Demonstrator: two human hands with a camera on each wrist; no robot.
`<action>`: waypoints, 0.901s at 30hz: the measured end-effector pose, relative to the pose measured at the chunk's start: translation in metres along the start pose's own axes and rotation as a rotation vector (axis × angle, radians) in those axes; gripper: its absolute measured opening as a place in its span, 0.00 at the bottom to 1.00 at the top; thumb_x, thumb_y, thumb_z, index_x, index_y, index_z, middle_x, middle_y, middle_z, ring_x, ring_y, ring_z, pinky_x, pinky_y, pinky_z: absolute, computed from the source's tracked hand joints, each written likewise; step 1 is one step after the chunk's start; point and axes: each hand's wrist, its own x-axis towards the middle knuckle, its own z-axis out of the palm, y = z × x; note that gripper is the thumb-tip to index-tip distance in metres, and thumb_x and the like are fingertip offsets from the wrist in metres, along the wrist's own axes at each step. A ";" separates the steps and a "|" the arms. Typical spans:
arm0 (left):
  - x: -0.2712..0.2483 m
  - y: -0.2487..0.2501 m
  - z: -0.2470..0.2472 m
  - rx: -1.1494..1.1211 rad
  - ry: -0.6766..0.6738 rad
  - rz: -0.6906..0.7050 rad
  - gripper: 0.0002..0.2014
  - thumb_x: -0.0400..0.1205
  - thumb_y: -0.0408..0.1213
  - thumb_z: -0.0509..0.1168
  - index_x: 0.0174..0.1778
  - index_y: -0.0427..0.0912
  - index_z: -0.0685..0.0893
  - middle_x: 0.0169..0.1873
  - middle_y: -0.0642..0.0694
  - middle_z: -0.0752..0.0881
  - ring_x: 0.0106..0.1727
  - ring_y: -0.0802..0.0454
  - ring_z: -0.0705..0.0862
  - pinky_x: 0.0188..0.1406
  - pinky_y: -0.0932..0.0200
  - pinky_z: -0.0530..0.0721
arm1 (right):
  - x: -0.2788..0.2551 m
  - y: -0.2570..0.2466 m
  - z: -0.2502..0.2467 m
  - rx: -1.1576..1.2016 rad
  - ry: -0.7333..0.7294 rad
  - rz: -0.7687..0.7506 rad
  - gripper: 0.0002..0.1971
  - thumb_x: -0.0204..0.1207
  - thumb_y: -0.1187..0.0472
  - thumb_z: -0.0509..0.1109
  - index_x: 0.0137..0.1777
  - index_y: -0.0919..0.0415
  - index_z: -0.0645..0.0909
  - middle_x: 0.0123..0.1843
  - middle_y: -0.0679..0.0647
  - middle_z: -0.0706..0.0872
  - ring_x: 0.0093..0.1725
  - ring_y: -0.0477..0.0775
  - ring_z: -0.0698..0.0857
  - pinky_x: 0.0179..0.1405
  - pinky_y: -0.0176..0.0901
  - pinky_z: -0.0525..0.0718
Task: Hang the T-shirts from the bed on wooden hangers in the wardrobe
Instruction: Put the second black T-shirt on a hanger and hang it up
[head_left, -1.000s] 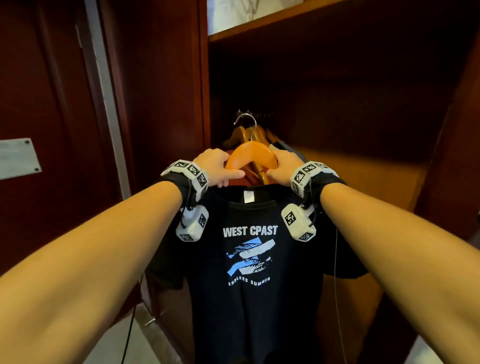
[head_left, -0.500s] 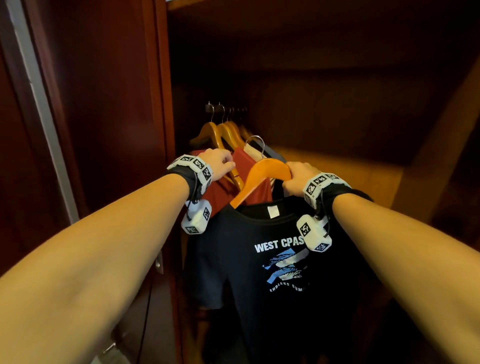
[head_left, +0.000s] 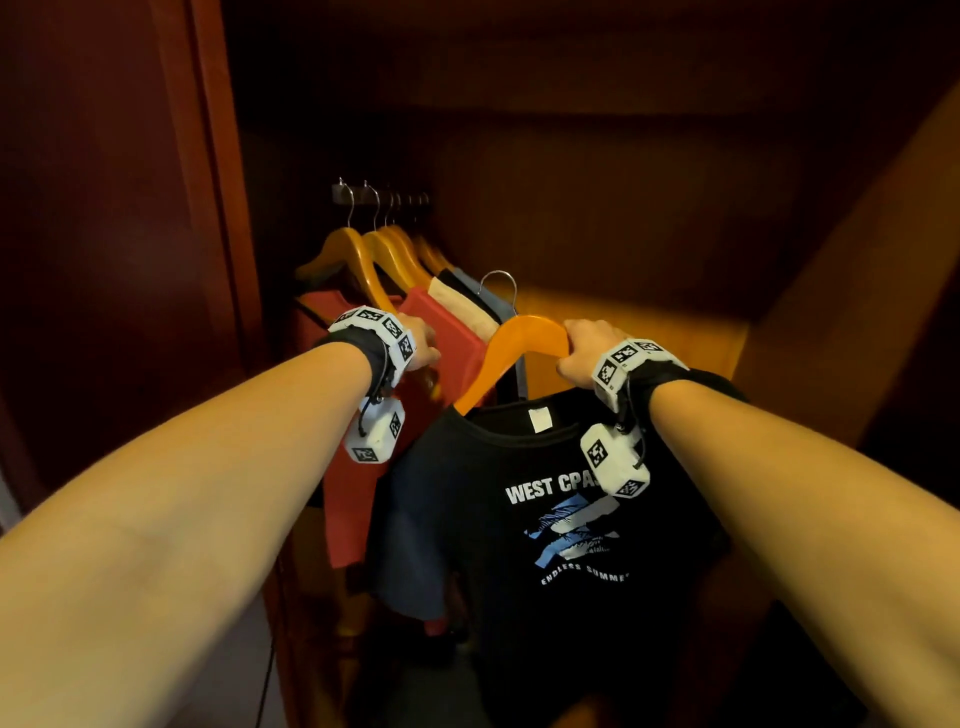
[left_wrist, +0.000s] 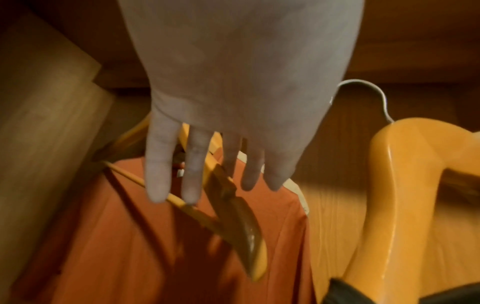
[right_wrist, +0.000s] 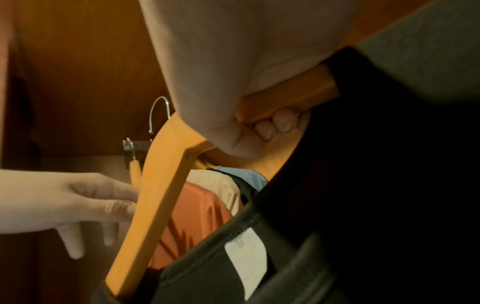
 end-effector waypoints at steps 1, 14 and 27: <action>0.007 -0.004 0.001 0.004 0.001 -0.001 0.19 0.82 0.54 0.62 0.63 0.49 0.86 0.61 0.45 0.87 0.60 0.41 0.84 0.64 0.43 0.81 | 0.004 0.000 0.001 -0.011 -0.006 0.010 0.06 0.75 0.63 0.69 0.52 0.56 0.79 0.45 0.56 0.85 0.44 0.59 0.86 0.45 0.51 0.84; 0.035 -0.047 -0.015 0.007 0.064 -0.061 0.12 0.77 0.49 0.72 0.49 0.46 0.86 0.47 0.43 0.88 0.48 0.42 0.87 0.50 0.47 0.87 | 0.047 -0.045 0.007 -0.167 0.036 -0.043 0.11 0.82 0.54 0.69 0.58 0.56 0.73 0.49 0.55 0.82 0.47 0.59 0.83 0.45 0.50 0.79; 0.056 -0.085 -0.054 -0.165 0.539 -0.089 0.31 0.78 0.43 0.72 0.77 0.49 0.70 0.71 0.40 0.78 0.64 0.31 0.81 0.58 0.38 0.80 | 0.107 -0.095 -0.007 0.040 0.113 -0.013 0.25 0.84 0.49 0.68 0.72 0.62 0.68 0.62 0.61 0.83 0.55 0.63 0.84 0.44 0.52 0.77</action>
